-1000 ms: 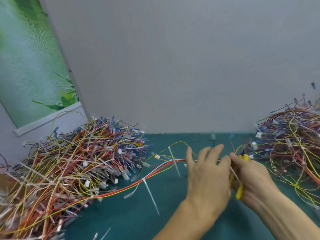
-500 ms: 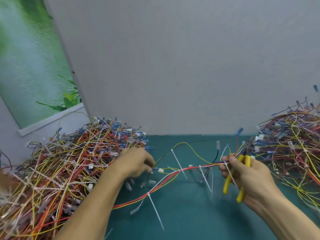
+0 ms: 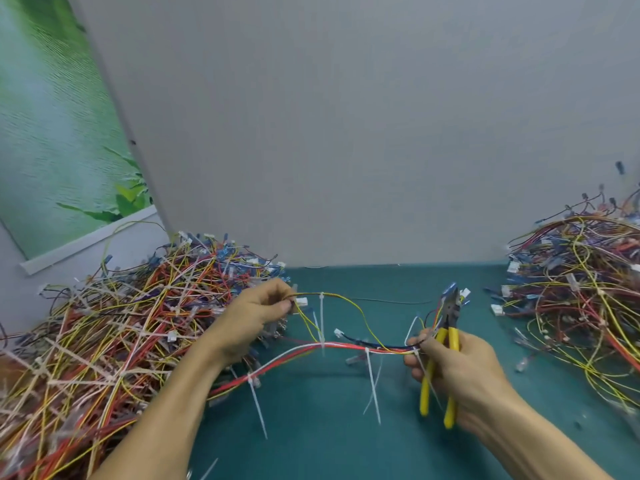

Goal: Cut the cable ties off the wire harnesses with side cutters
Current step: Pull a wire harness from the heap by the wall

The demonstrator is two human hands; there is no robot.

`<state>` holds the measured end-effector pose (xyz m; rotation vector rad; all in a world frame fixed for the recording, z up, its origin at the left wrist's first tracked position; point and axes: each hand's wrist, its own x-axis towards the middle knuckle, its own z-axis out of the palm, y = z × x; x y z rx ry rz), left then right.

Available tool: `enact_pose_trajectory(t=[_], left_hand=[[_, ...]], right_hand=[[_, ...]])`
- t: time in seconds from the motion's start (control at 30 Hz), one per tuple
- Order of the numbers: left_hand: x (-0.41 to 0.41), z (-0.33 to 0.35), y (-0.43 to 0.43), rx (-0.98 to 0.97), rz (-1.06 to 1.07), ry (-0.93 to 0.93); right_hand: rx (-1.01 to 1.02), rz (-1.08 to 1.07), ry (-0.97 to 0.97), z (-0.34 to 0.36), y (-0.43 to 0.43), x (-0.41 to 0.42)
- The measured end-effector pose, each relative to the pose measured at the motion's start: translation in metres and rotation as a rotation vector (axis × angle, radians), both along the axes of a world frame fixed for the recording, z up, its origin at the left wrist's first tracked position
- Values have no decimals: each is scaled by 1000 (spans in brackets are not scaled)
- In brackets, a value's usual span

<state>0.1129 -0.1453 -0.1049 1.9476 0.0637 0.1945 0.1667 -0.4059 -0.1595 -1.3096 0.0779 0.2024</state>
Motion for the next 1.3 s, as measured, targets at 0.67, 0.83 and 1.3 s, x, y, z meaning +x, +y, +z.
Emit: enact_pose_trajectory(t=[0.67,0.83,1.3], left_hand=[[4,-7,-4,455,27,82],[-3,-9,-8,591,64,22],[-88,17,-122,-52,-153,64]], right_hand=[[109,4,95,6,-1,0],[109,-20,123,8,-5,4],[429,-114,122,52,-60,38]])
